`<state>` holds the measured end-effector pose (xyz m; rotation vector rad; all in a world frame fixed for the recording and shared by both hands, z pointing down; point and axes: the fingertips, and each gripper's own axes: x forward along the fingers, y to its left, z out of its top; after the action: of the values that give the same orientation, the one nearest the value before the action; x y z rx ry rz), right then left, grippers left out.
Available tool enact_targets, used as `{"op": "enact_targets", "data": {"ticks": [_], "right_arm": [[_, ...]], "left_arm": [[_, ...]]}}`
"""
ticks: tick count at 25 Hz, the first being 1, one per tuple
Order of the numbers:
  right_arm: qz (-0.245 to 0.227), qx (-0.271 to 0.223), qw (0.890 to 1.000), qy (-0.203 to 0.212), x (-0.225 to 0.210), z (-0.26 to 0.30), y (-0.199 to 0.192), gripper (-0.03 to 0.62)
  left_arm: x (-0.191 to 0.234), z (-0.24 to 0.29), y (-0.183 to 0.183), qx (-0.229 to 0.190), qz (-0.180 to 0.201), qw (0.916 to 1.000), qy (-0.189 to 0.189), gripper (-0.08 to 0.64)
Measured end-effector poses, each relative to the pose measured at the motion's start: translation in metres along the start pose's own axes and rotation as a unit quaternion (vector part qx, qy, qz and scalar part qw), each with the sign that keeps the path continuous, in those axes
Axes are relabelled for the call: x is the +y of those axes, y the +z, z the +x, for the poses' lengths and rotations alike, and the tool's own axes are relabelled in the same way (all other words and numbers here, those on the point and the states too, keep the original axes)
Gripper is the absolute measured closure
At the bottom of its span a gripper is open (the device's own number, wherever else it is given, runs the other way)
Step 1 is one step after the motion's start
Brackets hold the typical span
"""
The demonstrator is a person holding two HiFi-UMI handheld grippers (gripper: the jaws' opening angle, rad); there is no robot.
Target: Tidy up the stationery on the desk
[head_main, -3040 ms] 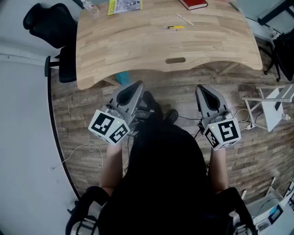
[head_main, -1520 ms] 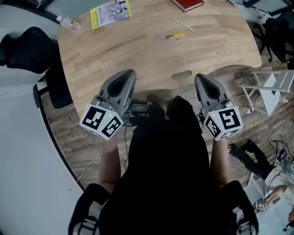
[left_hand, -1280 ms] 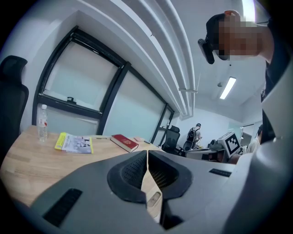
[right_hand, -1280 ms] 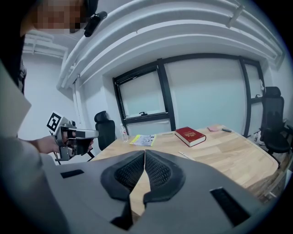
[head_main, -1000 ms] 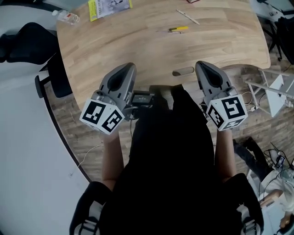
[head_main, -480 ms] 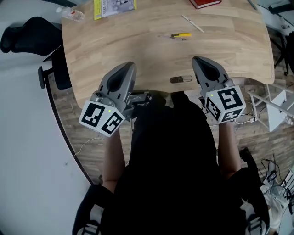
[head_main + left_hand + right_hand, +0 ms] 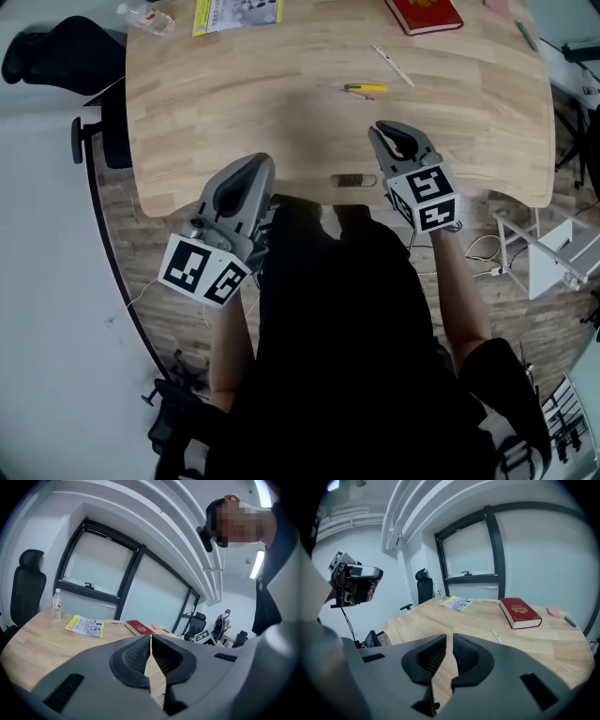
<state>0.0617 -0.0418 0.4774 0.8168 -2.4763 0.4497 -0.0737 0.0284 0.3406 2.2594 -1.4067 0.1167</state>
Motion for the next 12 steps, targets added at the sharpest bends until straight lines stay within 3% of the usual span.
{"op": "enact_targets", "data": {"ticks": [6,12], "right_arm": [[0.002,0.049,0.999,-0.009,-0.022,0.048,-0.034,0.508],[-0.047,0.107,0.993,-0.031,-0.044,0.093,-0.060,0.483]], "left_arm": [[0.003,0.000,-0.014,0.004,-0.016,0.9998,0.006,0.520],[0.011,0.002,-0.013,0.009,-0.015,0.9998,0.005,0.520]]}}
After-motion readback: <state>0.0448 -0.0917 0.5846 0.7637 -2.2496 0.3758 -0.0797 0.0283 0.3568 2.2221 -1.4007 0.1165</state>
